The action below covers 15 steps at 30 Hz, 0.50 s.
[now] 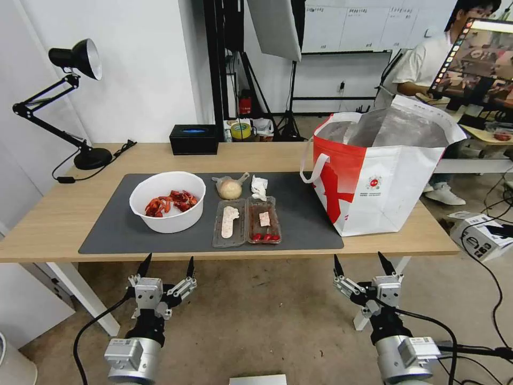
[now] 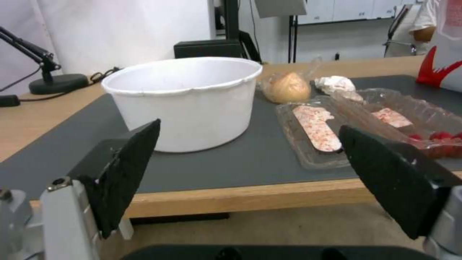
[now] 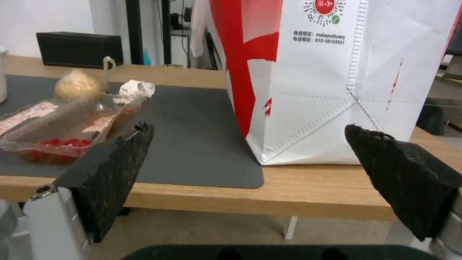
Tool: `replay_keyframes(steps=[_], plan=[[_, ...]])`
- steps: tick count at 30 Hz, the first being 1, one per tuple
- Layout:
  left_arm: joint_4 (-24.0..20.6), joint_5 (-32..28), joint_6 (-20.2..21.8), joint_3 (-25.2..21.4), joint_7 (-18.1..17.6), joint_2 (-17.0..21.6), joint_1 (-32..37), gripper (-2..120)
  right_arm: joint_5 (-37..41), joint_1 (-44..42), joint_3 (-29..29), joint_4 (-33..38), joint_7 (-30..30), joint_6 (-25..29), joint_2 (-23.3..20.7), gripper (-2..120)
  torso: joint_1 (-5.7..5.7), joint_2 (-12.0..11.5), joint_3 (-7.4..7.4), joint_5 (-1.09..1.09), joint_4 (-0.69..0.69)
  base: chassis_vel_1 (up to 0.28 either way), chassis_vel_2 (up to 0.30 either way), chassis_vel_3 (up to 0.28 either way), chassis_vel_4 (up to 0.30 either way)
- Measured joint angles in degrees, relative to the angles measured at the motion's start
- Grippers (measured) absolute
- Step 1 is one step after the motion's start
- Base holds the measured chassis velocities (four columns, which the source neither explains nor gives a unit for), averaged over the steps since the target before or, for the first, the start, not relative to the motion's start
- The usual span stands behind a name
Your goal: Pick up the trash from the table and place it into the takeout bag.
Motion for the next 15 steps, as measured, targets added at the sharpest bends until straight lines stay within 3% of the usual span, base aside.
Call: replay_keyframes(steps=[15], plan=[[0.0,0.0,0.0,0.0,0.0,0.0,0.0,100,0.0,0.0,0.0,0.0,0.0,0.0,0.0,100,0.00,0.0,0.00,0.00,0.00,0.000,0.000,0.000,0.000]])
